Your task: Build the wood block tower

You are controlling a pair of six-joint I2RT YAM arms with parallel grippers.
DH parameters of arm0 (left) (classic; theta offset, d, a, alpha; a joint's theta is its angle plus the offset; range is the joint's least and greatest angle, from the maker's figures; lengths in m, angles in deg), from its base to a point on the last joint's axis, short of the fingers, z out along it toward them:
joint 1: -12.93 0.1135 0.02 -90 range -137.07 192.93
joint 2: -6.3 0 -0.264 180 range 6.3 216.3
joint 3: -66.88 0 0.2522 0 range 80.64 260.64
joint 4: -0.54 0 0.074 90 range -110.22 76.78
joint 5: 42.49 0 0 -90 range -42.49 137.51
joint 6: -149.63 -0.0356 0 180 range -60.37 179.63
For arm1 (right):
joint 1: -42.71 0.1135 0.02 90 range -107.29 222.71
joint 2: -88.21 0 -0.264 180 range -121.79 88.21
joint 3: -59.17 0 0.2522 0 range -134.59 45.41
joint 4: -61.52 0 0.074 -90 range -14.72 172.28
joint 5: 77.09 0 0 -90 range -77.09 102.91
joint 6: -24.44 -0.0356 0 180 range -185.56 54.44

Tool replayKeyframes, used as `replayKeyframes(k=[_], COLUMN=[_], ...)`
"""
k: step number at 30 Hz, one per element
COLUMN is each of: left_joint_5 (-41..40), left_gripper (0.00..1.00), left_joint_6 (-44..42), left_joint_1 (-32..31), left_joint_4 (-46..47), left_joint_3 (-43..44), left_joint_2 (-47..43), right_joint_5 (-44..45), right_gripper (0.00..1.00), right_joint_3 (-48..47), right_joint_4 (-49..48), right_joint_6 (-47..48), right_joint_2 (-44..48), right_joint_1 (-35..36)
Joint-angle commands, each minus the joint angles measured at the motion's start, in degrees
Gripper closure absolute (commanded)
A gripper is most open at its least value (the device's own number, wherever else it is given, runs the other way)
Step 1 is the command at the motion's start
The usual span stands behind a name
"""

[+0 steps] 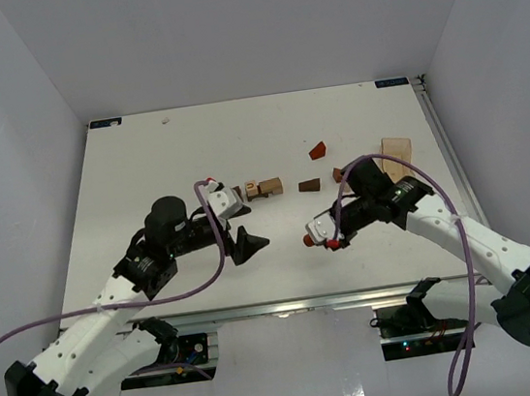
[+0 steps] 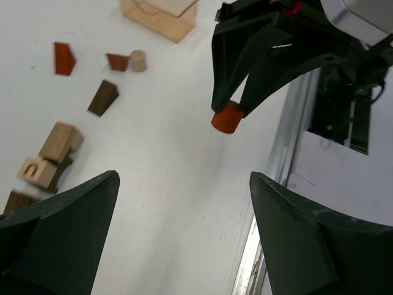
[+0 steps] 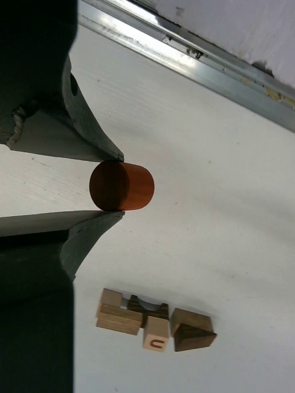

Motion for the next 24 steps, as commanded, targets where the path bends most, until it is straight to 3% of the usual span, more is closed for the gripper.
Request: replayKeyframes(k=[1, 11, 18, 24], left_joint_5=[-18.32, -27.78, -32.81, -33.63], left_gripper=[0.02, 0.02, 0.02, 0.02], left_joint_6=[5.07, 5.08, 6.57, 6.40], left_joint_1=[0.62, 0.80, 0.89, 0.97], left_joint_4=[-4.01, -6.60, -7.73, -7.70], left_joint_3=[-3.57, -6.59, -7.29, -7.53], left_joint_2=[-6.86, -10.35, -15.86, -17.43], right_joint_5=[8.68, 24.95, 29.82, 32.82], right_gripper=[0.78, 0.85, 0.86, 0.85], right_joint_3=[-8.65, -34.04, -52.47, -60.51], right_joint_4=[-9.98, -5.09, 2.07, 6.41], right_joint_6=[-16.77, -30.76, -33.74, -34.95], right_joint_2=[-7.63, -33.08, -47.17, -55.35], right_joint_1=[0.40, 4.82, 5.35, 5.43])
